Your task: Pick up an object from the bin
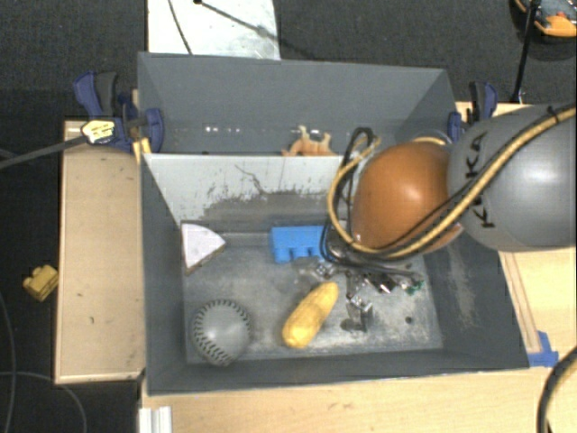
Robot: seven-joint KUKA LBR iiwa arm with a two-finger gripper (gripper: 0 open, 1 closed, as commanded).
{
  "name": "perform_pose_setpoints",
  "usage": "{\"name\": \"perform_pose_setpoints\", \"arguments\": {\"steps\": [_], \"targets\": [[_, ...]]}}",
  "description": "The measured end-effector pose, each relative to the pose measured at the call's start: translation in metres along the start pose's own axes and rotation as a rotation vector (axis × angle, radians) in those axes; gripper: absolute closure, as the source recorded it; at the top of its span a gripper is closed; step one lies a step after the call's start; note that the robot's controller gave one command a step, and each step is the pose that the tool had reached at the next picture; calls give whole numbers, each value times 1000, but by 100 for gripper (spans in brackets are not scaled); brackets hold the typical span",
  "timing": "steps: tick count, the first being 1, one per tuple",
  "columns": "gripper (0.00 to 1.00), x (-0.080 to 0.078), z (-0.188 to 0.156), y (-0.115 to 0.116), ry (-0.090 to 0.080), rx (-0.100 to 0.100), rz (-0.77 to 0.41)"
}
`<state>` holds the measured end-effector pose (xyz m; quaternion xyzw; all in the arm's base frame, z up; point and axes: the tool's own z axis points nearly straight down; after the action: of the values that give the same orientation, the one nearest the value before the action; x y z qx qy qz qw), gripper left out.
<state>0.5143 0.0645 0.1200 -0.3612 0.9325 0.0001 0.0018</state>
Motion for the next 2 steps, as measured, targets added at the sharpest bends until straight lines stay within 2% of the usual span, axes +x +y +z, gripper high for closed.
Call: {"name": "perform_pose_setpoints", "arguments": {"steps": [1,2], "targets": [[0,-6,51,5,2,-3,-91],[100,-11,50,1,-1,-1,-241]]}}
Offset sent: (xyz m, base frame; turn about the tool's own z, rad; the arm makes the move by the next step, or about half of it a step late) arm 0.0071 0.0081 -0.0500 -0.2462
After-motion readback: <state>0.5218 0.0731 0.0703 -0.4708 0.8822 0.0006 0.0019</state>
